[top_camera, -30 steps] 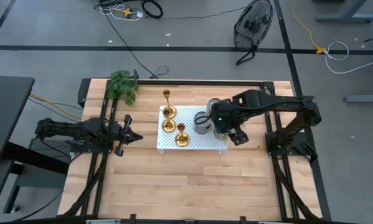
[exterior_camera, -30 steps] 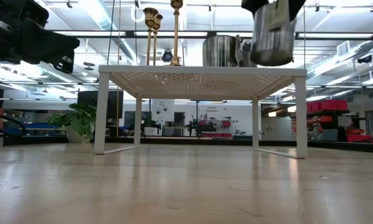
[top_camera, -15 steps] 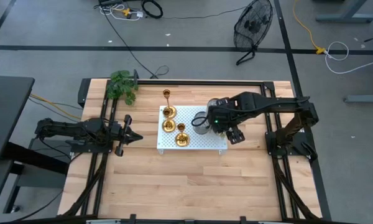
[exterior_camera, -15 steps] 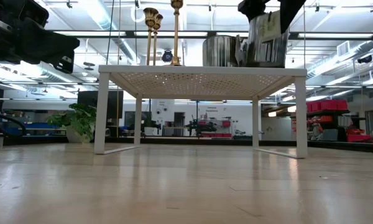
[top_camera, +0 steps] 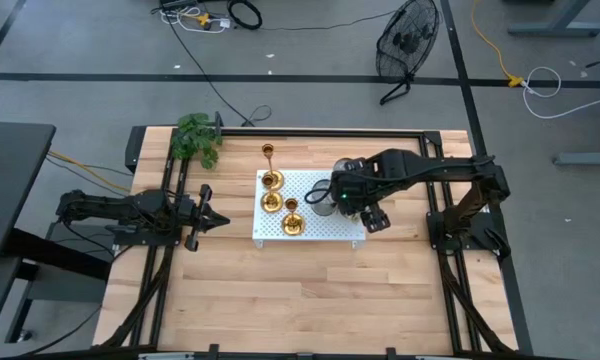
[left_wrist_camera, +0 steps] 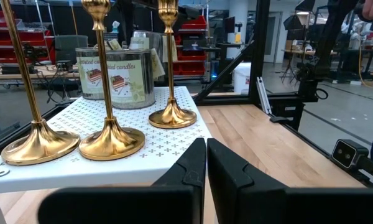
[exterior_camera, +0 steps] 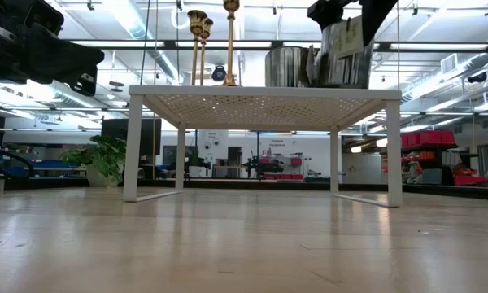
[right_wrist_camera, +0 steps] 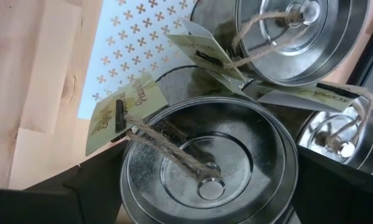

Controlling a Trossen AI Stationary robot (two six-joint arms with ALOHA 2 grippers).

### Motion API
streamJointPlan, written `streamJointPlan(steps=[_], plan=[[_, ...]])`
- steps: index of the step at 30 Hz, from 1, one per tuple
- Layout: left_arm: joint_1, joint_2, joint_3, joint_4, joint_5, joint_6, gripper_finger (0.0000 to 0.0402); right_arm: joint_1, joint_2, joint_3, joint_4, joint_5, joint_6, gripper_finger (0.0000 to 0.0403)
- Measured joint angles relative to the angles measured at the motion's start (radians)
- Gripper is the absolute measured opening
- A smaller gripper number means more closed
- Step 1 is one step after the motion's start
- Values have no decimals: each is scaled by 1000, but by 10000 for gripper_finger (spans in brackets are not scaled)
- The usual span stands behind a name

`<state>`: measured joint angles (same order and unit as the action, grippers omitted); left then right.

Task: Pick & Place candle stick holders
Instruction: Put the metal lid scented candle on the shelf

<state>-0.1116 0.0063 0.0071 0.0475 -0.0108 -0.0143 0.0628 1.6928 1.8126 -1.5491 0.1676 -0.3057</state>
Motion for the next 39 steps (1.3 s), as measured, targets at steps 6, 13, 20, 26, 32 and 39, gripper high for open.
streamJointPlan(steps=[6, 13, 20, 26, 32, 39], plan=[[0, 0, 0, 0, 0, 0, 19, 0, 3, 0, 1, 0, 9, 368], [0, 0, 0, 0, 0, 0, 19, 0, 3, 0, 2, 1, 30, 368], [0, 0, 0, 0, 0, 0, 19, 0, 3, 0, 2, 0, 32, 368], [0, 0, 0, 0, 0, 0, 19, 0, 3, 0, 1, -21, 37, 368], [0, 0, 0, 0, 0, 0, 19, 0, 2, -39, -8, -27, 62, 368], [0, 0, 0, 0, 0, 0, 19, 0, 2, -64, 8, -27, 60, 368]])
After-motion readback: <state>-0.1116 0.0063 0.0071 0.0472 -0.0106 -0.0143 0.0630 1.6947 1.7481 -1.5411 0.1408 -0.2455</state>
